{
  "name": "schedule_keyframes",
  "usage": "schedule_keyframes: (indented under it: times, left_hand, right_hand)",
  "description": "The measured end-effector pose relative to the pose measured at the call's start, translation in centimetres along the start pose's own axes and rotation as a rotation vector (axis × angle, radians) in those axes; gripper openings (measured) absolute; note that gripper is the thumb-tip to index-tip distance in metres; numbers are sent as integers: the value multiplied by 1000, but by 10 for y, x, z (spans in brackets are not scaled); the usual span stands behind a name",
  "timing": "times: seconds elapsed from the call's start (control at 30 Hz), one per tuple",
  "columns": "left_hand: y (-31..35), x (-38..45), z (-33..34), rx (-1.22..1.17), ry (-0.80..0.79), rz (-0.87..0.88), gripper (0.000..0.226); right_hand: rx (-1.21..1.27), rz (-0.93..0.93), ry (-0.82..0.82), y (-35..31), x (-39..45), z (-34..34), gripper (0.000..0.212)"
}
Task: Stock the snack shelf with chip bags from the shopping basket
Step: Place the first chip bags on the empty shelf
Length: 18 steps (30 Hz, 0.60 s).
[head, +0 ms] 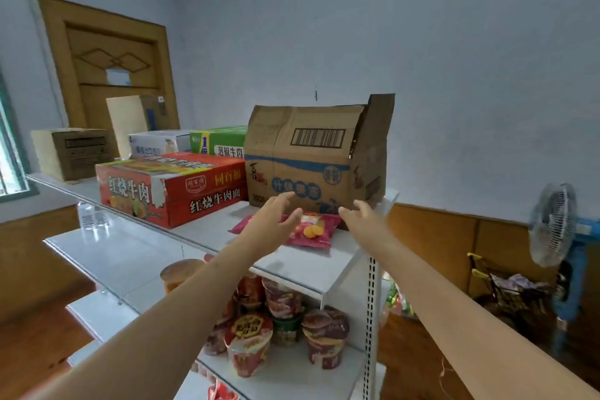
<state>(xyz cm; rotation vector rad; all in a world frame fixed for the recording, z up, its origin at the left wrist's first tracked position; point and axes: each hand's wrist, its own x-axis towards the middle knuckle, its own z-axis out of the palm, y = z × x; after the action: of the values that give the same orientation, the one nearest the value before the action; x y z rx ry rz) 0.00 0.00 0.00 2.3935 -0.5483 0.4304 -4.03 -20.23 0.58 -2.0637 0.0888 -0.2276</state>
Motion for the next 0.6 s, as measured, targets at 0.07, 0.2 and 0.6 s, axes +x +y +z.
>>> schedule_keyframes:
  times: [0.07, 0.2, 0.6]
  left_hand:
    - [-6, 15, 7, -50, -40, -34, 59]
    - [-9, 45, 21, -63, -146, -110, 62]
    - [-13, 63, 44, -177, -177, -163, 50]
  right_hand:
    - [82, 108, 11, 3, 20, 10, 61]
    - [216, 265, -4, 11, 64, 23, 50]
    - [410, 436, -84, 15, 101, 43, 54]
